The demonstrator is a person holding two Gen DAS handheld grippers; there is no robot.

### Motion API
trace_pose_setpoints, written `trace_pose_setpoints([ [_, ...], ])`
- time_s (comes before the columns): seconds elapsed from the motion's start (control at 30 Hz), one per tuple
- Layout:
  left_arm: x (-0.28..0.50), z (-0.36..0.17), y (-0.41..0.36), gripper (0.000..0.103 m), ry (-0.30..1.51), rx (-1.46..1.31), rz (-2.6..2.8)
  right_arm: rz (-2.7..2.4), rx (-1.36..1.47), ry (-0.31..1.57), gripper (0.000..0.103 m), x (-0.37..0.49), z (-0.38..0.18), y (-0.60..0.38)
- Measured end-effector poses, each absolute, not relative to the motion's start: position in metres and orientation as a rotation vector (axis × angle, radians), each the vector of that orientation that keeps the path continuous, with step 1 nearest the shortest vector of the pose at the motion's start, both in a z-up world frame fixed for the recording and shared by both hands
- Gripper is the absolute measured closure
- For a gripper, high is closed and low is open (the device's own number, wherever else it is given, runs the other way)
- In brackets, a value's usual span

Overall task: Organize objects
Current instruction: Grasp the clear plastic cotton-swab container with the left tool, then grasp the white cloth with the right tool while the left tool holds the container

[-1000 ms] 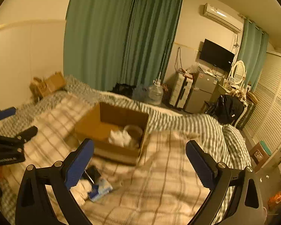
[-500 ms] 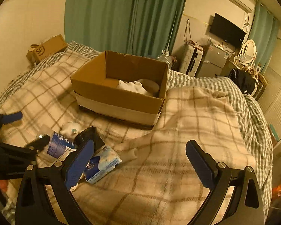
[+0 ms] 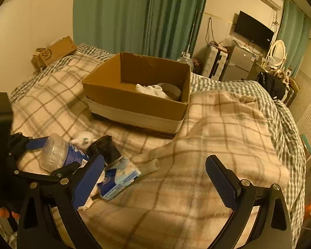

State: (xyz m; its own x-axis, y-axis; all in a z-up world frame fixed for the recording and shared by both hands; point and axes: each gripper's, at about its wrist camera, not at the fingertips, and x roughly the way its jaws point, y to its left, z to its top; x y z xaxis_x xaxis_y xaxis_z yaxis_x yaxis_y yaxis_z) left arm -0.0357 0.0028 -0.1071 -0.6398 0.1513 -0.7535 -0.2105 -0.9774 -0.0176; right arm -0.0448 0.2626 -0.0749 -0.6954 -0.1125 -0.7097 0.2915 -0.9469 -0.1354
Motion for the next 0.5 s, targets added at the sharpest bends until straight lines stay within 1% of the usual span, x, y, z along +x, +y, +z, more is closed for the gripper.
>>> trace_pose_setpoints([
  [0.07, -0.028, -0.090, -0.006, 0.026, 0.058, -1.166, 2.708, -2.676, 1.089, 0.356, 0.004, -0.041, -0.073, 0.260],
  [0.13, -0.022, -0.075, -0.014, 0.026, 0.048, -1.121, 2.748, -2.660, 1.089, 0.353, 0.004, -0.038, -0.072, 0.255],
  [0.27, -0.010, -0.053, -0.028, 0.027, 0.124, -1.046, 2.865, -2.564, 1.119, 0.320, 0.004, -0.034, -0.078, 0.239],
  [0.37, -0.006, -0.052, -0.036, 0.027, 0.179, -1.038, 2.924, -2.475, 1.167, 0.361, 0.004, -0.032, -0.094, 0.218],
  [0.5, -0.003, -0.064, -0.044, 0.027, 0.163, -1.066, 2.921, -2.374, 1.248, 0.456, 0.006, -0.032, -0.119, 0.193],
])
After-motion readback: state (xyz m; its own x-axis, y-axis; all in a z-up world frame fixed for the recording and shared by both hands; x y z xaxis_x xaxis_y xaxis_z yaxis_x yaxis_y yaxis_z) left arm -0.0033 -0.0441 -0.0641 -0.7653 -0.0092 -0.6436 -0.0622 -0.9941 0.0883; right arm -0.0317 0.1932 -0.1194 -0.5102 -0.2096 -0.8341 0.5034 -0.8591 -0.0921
